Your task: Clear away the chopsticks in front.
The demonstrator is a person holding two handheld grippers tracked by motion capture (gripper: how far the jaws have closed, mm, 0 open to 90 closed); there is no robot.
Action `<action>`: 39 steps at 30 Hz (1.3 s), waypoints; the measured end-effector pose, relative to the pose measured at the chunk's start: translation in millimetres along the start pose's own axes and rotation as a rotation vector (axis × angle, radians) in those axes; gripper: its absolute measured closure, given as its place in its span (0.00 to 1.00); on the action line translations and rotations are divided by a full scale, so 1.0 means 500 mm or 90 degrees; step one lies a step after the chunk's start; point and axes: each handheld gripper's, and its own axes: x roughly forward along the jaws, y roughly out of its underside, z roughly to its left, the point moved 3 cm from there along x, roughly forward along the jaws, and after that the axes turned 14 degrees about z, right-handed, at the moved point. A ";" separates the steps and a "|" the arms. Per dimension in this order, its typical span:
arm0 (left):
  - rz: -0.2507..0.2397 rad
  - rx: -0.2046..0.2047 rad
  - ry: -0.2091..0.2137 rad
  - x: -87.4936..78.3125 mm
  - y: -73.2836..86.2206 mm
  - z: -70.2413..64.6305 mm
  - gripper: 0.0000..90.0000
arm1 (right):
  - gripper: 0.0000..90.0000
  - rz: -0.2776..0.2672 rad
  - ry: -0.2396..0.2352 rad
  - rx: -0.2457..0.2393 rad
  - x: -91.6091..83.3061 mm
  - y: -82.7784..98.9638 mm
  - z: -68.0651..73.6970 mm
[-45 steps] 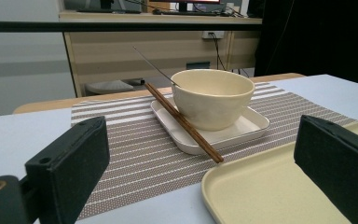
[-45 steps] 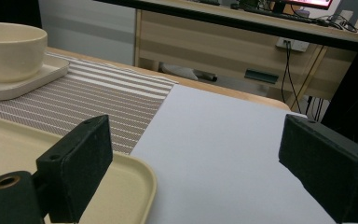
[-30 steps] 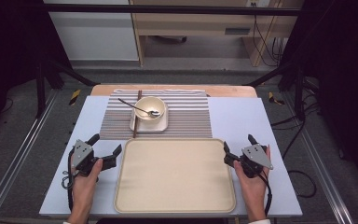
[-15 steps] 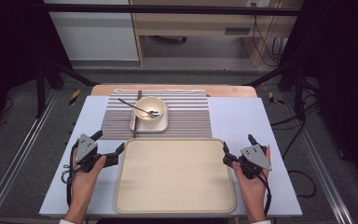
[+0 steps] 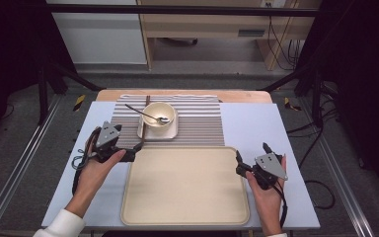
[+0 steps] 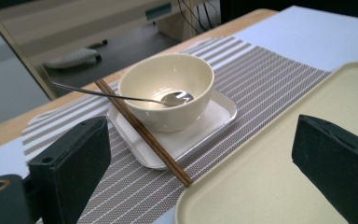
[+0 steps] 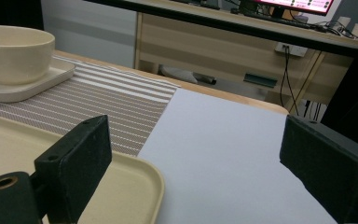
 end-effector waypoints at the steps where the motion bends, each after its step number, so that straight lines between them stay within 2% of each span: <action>1: 0.009 0.006 -0.002 0.006 -0.003 0.000 0.05 | 0.10 0.000 0.002 0.000 0.000 0.000 -0.001; 4: 0.032 0.016 0.001 0.029 -0.011 -0.001 0.05 | 0.10 0.003 0.008 0.008 -0.001 0.000 -0.007; 8: 0.067 0.009 0.007 0.065 -0.014 -0.002 0.06 | 0.09 0.004 0.009 0.020 -0.006 0.003 -0.014; 12: 0.103 0.026 -0.001 0.079 -0.013 -0.001 0.08 | 0.10 0.008 0.009 0.024 -0.005 0.003 -0.015; 17: 0.109 0.009 -0.009 0.078 -0.019 0.004 0.12 | 0.11 0.006 0.010 0.019 -0.004 0.000 -0.010; 20: 0.106 -0.014 -0.006 0.077 -0.023 0.010 0.15 | 0.12 0.005 0.013 0.009 -0.004 0.001 -0.008; 24: 0.093 -0.041 0.013 0.078 -0.027 0.020 0.17 | 0.14 0.003 0.018 0.004 -0.003 0.000 -0.008; 27: 0.100 -0.049 0.012 0.086 -0.025 0.024 0.18 | 0.16 0.009 0.014 -0.006 -0.001 0.002 -0.004; 33: 0.105 -0.070 0.006 0.095 -0.024 0.030 0.22 | 0.15 0.007 0.012 -0.002 -0.003 0.003 -0.006; 38: 0.111 -0.071 0.005 0.098 -0.026 0.031 0.25 | 0.14 0.008 0.009 0.000 -0.003 0.001 -0.005; 39: 0.120 -0.069 0.005 0.099 -0.026 0.032 0.25 | 0.14 0.009 0.009 -0.001 -0.003 0.002 -0.004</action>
